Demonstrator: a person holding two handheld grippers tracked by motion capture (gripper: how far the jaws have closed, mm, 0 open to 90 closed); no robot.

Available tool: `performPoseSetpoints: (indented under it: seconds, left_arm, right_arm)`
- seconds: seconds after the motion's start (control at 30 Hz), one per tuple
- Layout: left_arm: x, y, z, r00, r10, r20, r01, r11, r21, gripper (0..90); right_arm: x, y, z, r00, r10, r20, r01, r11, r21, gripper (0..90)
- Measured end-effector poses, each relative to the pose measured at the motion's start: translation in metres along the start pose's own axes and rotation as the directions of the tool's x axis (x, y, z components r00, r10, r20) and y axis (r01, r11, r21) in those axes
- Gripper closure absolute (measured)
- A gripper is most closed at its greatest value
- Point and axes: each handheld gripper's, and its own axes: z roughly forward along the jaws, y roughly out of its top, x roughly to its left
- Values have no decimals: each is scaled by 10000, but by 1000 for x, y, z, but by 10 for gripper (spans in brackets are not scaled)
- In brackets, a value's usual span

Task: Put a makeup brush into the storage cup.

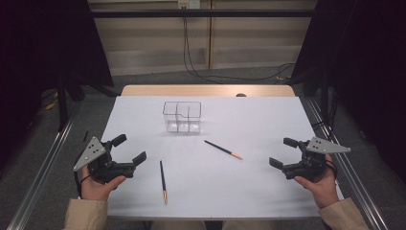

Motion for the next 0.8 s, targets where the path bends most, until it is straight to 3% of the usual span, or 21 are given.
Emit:
performPoseSetpoints:
  seconds: [0.6, 0.8]
  left_arm:
    - [-5, 3, 8, 9997, -113, 201, 108, 9997, 211, 8]
    - [-9, 4, 13, 9991, -228, 344, 211, 9986, 486, 4]
  right_arm:
    - [0, 1, 0, 10000, -76, -28, 76, 10000, -24, 7]
    - [0, 1, 1, 10000, -52, -52, 52, 10000, -21, 7]
